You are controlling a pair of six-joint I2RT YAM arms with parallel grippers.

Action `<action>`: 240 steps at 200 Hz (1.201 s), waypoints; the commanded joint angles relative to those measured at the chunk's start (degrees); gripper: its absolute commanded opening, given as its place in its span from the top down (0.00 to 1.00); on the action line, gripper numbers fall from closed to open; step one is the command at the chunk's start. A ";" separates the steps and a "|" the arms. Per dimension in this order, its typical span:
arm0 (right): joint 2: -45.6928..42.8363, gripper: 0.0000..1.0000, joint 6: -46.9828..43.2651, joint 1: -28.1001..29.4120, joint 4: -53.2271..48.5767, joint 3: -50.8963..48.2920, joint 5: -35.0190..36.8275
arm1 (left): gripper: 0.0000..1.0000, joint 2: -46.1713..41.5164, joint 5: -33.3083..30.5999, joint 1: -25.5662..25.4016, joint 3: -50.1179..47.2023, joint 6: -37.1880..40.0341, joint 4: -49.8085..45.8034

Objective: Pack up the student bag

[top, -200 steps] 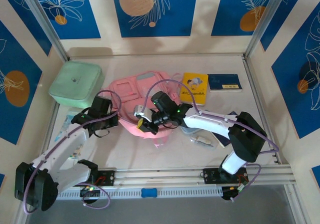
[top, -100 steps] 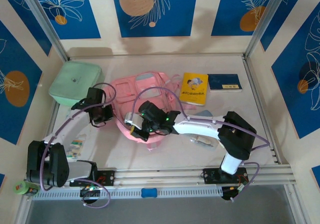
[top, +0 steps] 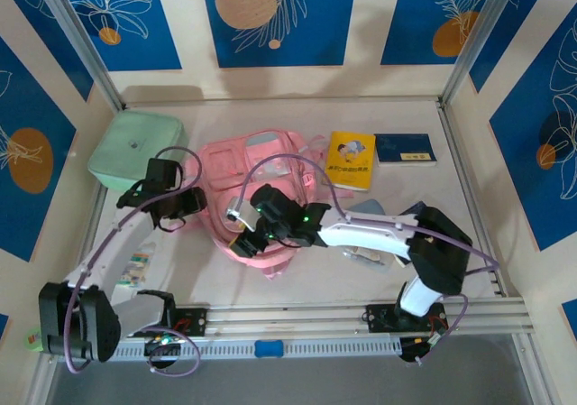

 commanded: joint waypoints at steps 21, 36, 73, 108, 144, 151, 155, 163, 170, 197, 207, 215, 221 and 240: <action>-9.77 0.33 14.40 -5.02 -6.49 -3.59 1.96 | 0.37 -6.99 6.38 -0.16 2.49 -1.89 -6.06; -12.97 0.32 19.24 -9.13 -9.04 -5.16 1.01 | 0.34 -9.15 8.84 -2.08 2.75 -3.71 -5.33; -19.14 0.27 26.81 -19.41 -17.05 -7.31 2.12 | 0.27 -8.88 7.20 -11.99 3.48 -8.85 -1.36; -21.61 0.12 31.25 -28.57 -26.91 -6.24 5.67 | 0.26 -3.06 3.57 -23.70 6.68 -12.07 4.88; -21.12 0.14 32.02 -41.86 -29.35 -5.72 0.46 | 0.25 7.20 1.57 -31.81 10.73 -14.62 12.99; -20.82 0.15 31.82 -44.63 -28.41 -6.03 -2.17 | 0.25 9.63 1.42 -32.79 12.06 -15.03 14.46; -20.47 0.16 31.76 -46.15 -27.90 -6.17 -3.56 | 0.25 11.22 1.39 -33.32 12.98 -15.12 15.32; -19.34 0.17 31.84 -49.12 -27.28 -6.10 -5.61 | 0.25 14.71 1.86 -34.35 15.39 -14.62 16.42; -18.05 0.19 32.04 -51.29 -27.28 -5.77 -6.58 | 0.26 17.99 1.72 -35.18 17.85 -14.06 16.13; -11.85 0.22 31.68 -57.35 -26.38 -3.16 -9.43 | 0.27 29.32 1.84 -36.73 26.22 -14.74 19.60; -9.39 0.24 31.14 -58.67 -25.73 -2.12 -8.96 | 0.30 33.10 3.08 -36.73 28.56 -14.69 22.57; -7.42 0.27 31.06 -60.05 -25.22 -1.40 -9.72 | 0.31 36.20 3.43 -36.82 31.23 -14.47 23.05; -6.11 0.29 31.22 -60.94 -24.76 -0.91 -10.58 | 0.32 38.61 3.41 -36.80 33.83 -14.50 22.39; -2.29 0.30 31.24 -62.75 -23.58 0.61 -11.28 | 0.34 45.69 4.05 -37.11 41.49 -14.11 21.20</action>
